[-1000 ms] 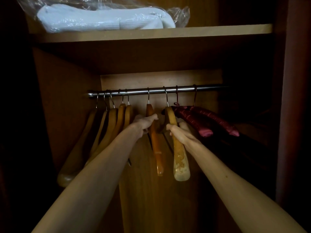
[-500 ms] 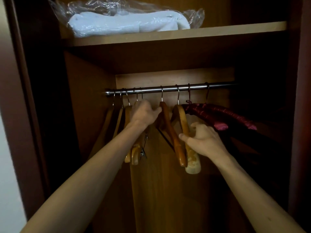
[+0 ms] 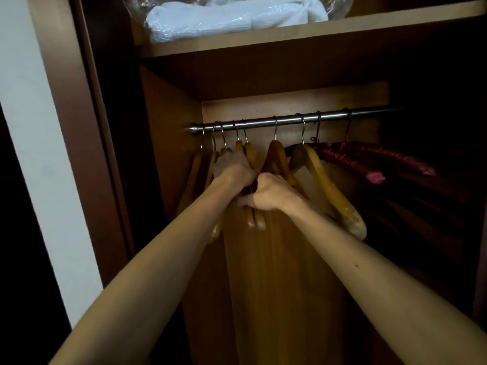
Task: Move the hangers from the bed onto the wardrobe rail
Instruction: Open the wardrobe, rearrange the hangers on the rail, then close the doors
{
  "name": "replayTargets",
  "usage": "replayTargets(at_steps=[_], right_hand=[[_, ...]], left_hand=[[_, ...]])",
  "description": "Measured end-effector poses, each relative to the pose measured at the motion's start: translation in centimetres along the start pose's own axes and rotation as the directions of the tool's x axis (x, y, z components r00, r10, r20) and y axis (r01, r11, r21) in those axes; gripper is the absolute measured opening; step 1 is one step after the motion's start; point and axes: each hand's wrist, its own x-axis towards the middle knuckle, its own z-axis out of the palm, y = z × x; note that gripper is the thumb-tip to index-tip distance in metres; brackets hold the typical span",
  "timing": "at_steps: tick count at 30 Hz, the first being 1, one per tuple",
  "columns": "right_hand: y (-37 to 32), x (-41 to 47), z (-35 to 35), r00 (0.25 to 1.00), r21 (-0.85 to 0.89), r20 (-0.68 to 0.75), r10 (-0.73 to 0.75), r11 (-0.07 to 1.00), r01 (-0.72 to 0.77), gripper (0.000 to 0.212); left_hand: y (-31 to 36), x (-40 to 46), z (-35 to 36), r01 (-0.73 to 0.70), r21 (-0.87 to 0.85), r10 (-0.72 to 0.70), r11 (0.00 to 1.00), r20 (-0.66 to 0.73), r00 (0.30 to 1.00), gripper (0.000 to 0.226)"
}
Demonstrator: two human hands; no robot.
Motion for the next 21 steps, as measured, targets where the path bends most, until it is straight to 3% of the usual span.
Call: replayTargets(at_steps=[3, 6, 9, 13, 16, 21], right_hand=[[0.3, 0.4, 1.5, 0.998, -0.056, 0.021, 0.052, 0.997, -0.051, 0.058], [0.5, 0.5, 2.6, 0.997, 0.022, -0.028, 0.078, 0.997, -0.078, 0.035], [0.8, 0.3, 2.6, 0.983, 0.067, -0.168, 0.081, 0.995, -0.07, 0.023], [0.5, 0.6, 1.0, 0.975, 0.066, -0.208, 0.082, 0.995, -0.07, 0.02], [-0.3, 1.6, -0.7, 0.978, 0.114, -0.192, 0.078, 0.992, -0.057, 0.015], [0.0, 2.5, -1.5, 0.989, 0.143, -0.11, 0.096, 0.987, -0.08, 0.013]], left_hand=[[0.2, -0.2, 0.8, 0.037, -0.124, -0.022, 0.992, 0.119, 0.993, 0.067], [0.7, 0.1, 1.7, 0.149, -0.415, -0.025, 0.898, 0.29, 0.957, 0.06], [1.2, 0.2, 2.1, 0.189, -0.506, -0.013, 0.842, 0.331, 0.943, 0.057], [1.9, 1.3, 1.2, 0.199, -0.553, 0.002, 0.809, 0.341, 0.94, 0.048], [2.6, 2.3, 0.1, 0.184, -0.456, -0.021, 0.871, 0.339, 0.941, 0.058], [2.7, 3.8, 1.2, 0.199, -0.325, -0.097, 0.924, 0.304, 0.948, 0.046]])
